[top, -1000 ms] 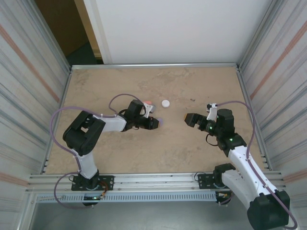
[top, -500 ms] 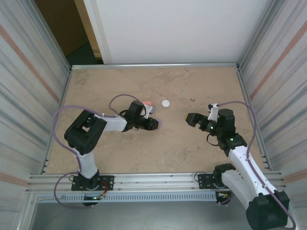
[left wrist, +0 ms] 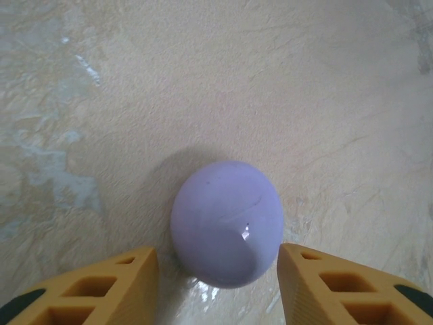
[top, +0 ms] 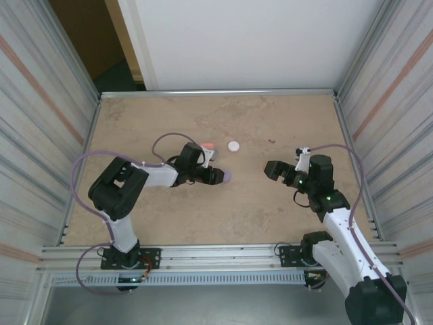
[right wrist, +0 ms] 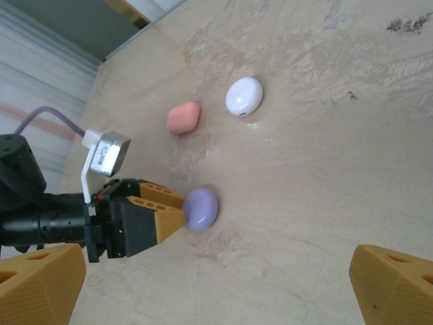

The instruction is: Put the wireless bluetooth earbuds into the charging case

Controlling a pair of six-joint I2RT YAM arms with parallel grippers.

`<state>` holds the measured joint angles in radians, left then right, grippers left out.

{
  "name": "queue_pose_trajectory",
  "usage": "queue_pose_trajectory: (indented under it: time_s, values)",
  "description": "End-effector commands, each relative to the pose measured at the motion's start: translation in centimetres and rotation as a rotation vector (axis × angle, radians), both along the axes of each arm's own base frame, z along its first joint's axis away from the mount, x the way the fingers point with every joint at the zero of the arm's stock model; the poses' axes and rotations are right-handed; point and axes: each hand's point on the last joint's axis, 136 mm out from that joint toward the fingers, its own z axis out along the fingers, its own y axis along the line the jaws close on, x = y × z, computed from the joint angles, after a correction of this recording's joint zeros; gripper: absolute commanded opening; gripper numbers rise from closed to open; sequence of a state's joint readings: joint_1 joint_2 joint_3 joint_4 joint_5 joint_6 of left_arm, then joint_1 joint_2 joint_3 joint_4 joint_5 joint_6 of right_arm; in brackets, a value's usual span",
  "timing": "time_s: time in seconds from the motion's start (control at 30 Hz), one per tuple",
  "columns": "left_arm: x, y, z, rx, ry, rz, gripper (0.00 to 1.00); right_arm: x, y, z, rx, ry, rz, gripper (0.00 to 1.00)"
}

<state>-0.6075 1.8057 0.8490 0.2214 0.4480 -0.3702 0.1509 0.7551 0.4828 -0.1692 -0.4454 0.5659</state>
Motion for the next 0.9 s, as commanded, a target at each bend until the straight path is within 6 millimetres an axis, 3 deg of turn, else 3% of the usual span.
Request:
queue_pose_trajectory:
  time_s: [0.0,0.27,0.63,0.87]
  values:
    - [0.3,1.2,1.2,0.017,-0.035,0.028,0.51,0.2,-0.4,2.3,-0.008,-0.057,0.002,0.99]
    - [1.1,3.4,7.5,-0.014,-0.207,0.084,0.56,0.8,-2.2,3.9,-0.033,-0.084,-0.048,0.99]
    - [1.3,12.8,15.9,0.087,-0.549,0.327,0.69,1.7,-5.7,4.8,-0.109,-0.126,-0.173,0.99]
    - [0.7,18.6,18.4,0.159,-0.684,0.528,0.81,2.0,-7.9,5.0,-0.169,-0.150,-0.244,0.99]
